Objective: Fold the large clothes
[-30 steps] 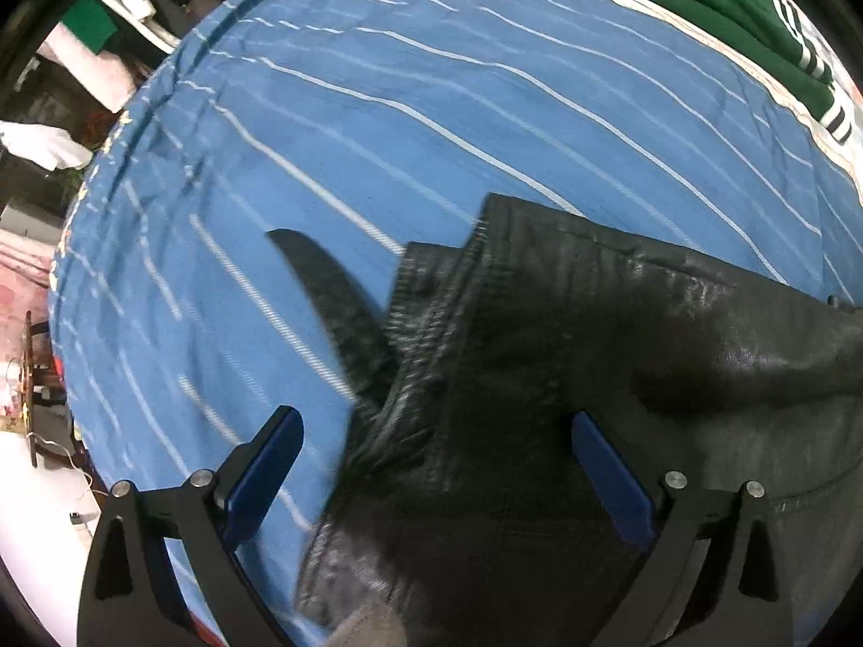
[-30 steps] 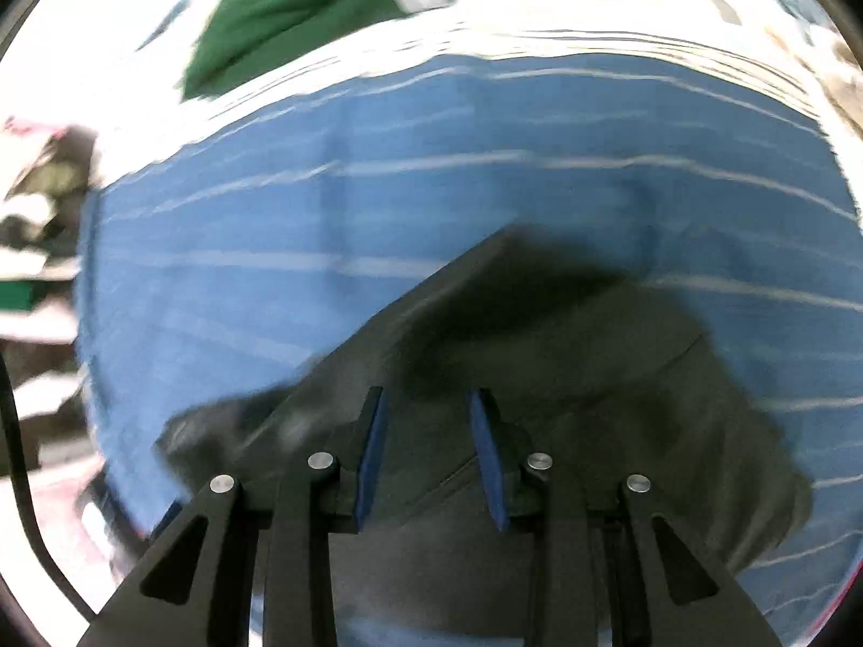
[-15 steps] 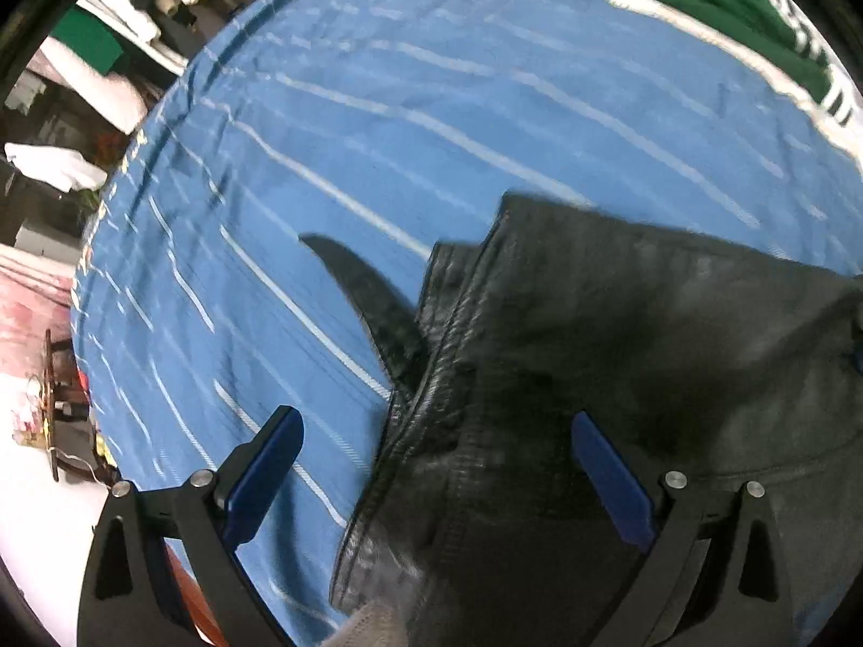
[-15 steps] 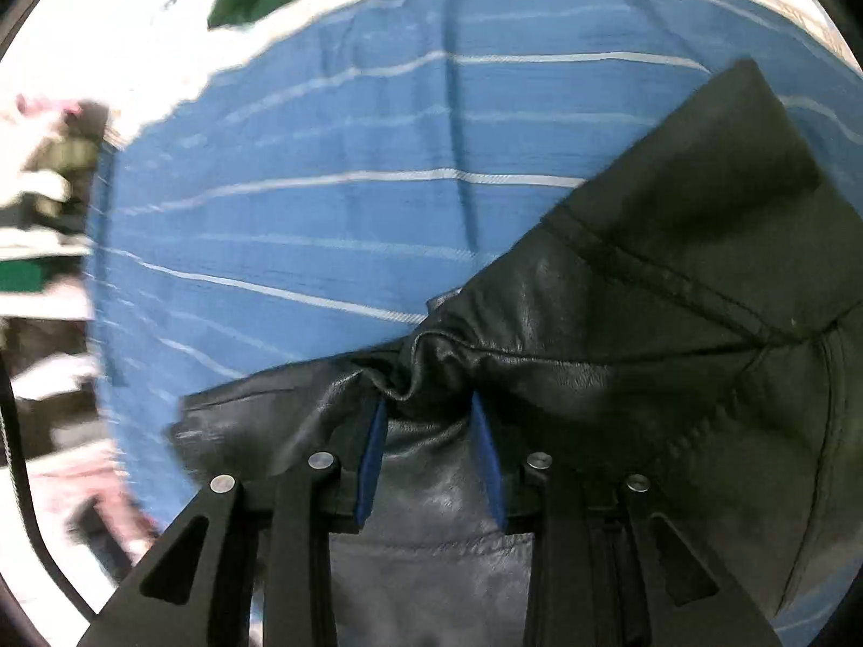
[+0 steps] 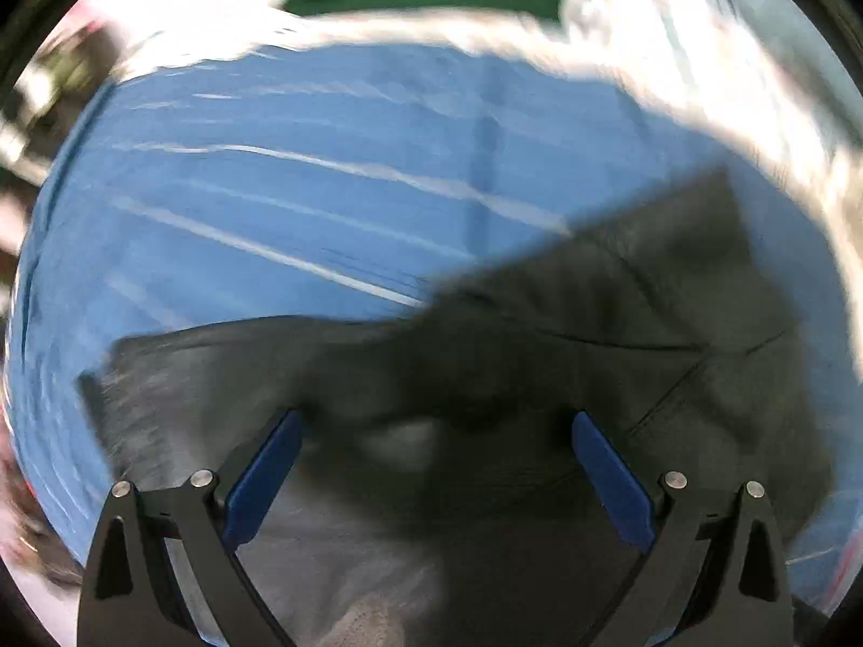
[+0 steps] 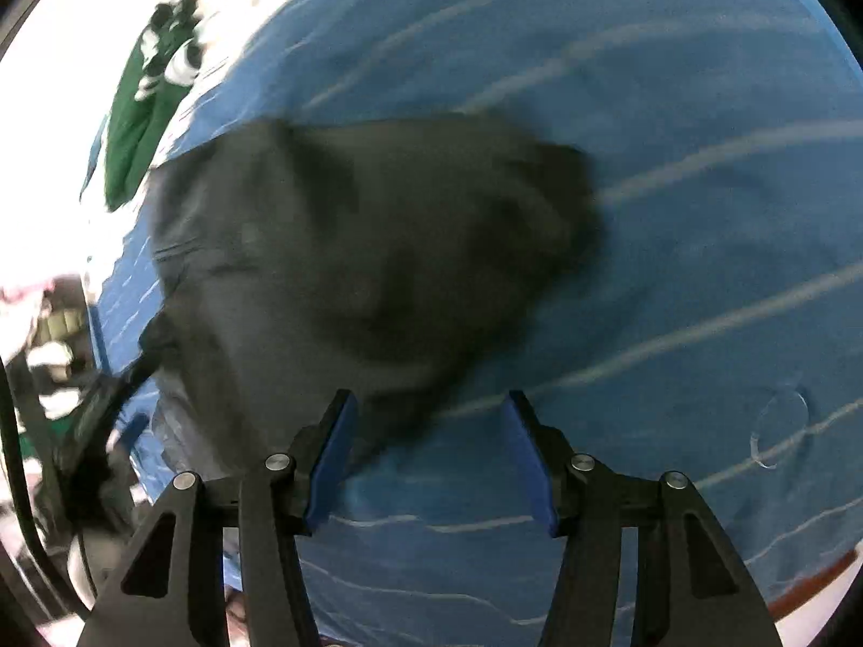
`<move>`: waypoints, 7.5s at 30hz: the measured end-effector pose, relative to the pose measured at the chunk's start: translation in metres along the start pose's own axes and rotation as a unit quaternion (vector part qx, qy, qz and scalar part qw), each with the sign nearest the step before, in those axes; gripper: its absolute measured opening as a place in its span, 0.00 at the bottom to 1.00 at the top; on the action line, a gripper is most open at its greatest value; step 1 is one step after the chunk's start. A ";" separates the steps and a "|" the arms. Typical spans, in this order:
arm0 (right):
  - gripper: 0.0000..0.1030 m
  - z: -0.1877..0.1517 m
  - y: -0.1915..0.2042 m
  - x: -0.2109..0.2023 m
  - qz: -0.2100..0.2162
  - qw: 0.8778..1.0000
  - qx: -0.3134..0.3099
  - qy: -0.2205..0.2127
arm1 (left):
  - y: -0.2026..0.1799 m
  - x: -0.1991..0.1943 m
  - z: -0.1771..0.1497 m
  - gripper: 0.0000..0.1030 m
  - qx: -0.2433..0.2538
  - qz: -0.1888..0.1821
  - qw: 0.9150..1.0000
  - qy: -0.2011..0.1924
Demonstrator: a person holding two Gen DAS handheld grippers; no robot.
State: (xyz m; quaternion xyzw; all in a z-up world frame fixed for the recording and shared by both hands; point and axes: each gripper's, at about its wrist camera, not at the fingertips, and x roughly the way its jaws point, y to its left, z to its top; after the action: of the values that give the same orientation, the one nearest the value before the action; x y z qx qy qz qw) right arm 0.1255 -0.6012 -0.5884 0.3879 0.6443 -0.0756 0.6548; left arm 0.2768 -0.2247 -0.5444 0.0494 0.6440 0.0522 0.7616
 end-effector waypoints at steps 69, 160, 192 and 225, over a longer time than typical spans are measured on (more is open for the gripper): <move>0.18 -0.163 0.401 0.040 0.050 0.871 -0.482 -0.086 | 0.336 -0.060 -0.289 1.00 -0.379 0.028 0.925 0.015; 0.69 -0.007 0.202 0.170 0.243 0.888 -0.247 0.301 | 0.395 0.029 -0.257 0.48 -0.540 -0.167 0.817 -0.111; 0.40 0.044 0.302 0.042 0.393 0.869 -0.183 0.237 | 0.411 -0.113 -0.071 0.19 -0.401 -0.211 0.864 -0.221; 0.70 0.460 0.361 0.045 0.216 0.963 -0.149 0.062 | 0.253 0.052 0.360 0.31 -0.145 -0.218 0.951 -0.164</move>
State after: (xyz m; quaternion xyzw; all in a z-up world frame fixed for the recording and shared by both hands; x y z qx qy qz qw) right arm 0.7101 -0.6138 -0.5408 0.4198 0.5886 0.1891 0.6645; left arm 0.6364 0.0307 -0.4989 -0.1952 0.4912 -0.0306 0.8483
